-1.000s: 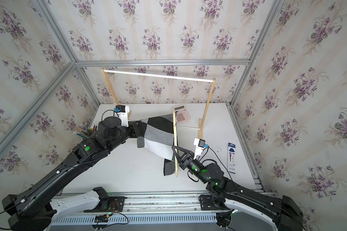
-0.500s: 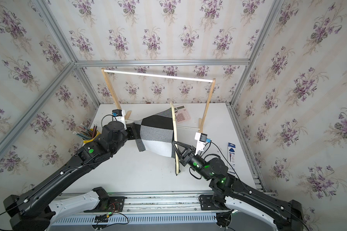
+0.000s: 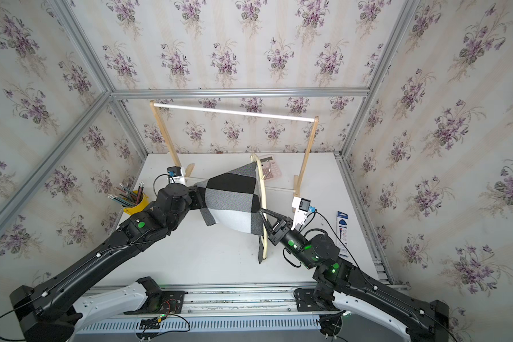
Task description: Hang the scarf on the hanger
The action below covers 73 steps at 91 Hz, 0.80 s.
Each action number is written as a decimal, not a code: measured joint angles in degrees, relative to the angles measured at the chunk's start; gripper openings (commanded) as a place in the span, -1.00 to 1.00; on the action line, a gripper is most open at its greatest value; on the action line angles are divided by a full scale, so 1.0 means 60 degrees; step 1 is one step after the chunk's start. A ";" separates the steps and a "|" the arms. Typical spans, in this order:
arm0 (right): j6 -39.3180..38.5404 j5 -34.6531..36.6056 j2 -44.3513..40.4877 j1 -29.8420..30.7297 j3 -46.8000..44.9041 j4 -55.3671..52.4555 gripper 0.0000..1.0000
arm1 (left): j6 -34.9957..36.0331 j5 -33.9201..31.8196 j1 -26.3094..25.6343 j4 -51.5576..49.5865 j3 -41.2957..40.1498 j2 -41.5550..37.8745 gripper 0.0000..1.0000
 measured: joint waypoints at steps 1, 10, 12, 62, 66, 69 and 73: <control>0.0015 0.0015 -0.0007 0.0000 -0.0015 -0.0011 -1.00 | 0.0000 -0.0007 0.0000 0.0000 -0.0007 -0.0018 -1.00; 0.0066 0.0146 -0.0073 0.0000 -0.0040 -0.0084 -1.00 | -0.0018 -0.0102 0.0000 -0.0004 -0.0146 -0.0131 -1.00; 0.0062 0.0157 -0.0069 0.0000 -0.0026 -0.0095 -1.00 | -0.0044 -0.0127 0.0000 -0.0004 -0.0182 -0.0135 -1.00; -0.0273 0.0135 0.0528 0.0000 0.0834 -0.0415 -1.00 | -0.1235 -0.0357 0.0000 0.0069 -0.1326 0.0262 -1.00; -0.0346 0.0102 0.0612 0.0000 0.0943 -0.0430 -1.00 | -0.1443 -0.0328 0.0000 0.0091 -0.1435 0.0372 -1.00; -0.0401 0.0084 0.0692 0.0000 0.1031 -0.0430 -1.00 | -0.1610 -0.0259 0.0000 0.0142 -0.1519 0.0488 -1.00; -0.0452 0.0047 0.0801 0.0000 0.1140 -0.0448 -1.00 | -0.1810 -0.0146 0.0000 0.0222 -0.1614 0.0656 -1.00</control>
